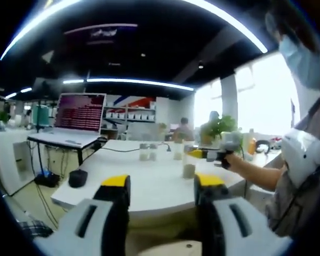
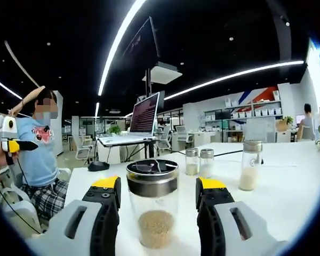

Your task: Rotate the seasoning bottle until the label or dispensing opening points toward the visible target arrow and the bottle remains upright within the marked orientation range

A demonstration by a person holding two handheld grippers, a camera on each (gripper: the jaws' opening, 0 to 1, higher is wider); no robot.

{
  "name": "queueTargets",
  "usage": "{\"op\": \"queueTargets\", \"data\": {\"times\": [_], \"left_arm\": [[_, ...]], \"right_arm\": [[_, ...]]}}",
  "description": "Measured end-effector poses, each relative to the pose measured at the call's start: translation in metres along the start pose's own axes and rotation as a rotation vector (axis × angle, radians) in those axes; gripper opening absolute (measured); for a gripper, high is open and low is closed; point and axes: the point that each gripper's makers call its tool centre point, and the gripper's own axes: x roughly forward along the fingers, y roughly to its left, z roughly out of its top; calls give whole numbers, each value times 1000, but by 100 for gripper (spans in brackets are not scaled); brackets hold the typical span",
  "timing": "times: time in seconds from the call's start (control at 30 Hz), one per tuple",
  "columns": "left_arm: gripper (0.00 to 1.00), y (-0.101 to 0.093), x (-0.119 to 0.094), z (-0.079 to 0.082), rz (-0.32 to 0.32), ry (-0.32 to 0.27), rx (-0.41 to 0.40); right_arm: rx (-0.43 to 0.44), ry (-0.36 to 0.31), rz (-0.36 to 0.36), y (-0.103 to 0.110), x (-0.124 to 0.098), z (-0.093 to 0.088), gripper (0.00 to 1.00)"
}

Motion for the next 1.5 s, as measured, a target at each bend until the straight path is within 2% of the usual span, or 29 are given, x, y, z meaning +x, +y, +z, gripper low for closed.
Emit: {"op": "queueTargets", "data": {"times": [0.17,0.43,0.57,0.73,0.87,1.03,1.13,1.3,1.4,1.5], "left_arm": [[50,-1,-3,9,-4,-38,-20],[50,-7,0,6,-18,-18,-11],[50,-9,1,4,-23,-15,-13],[50,-14,2,7,-30,-30,-13],[50,-17,1,6,-33,-27,-8],[50,-15,-2,1,-19,-18,-13],[50,-16,-4,1,-19,-15,-10],[50,-21,-2,-1,-24,-6,-6],[50,-25,-1,-1,-38,-8,-2],[50,-26,0,1,-44,-12,-2]], "right_arm": [[8,-30,-3,0,-15,13,58],[8,-76,-13,4,-45,32,56],[-34,-127,-46,2,-62,46,41],[-19,-173,-51,5,-80,59,41],[-14,-186,-55,6,-88,62,40],[77,-156,-16,10,-96,51,35],[83,-160,-26,9,-104,49,35],[48,-153,-84,-3,-113,50,33],[-23,-150,-126,-6,-121,55,33],[-54,-158,-160,-8,-129,58,33]]}}
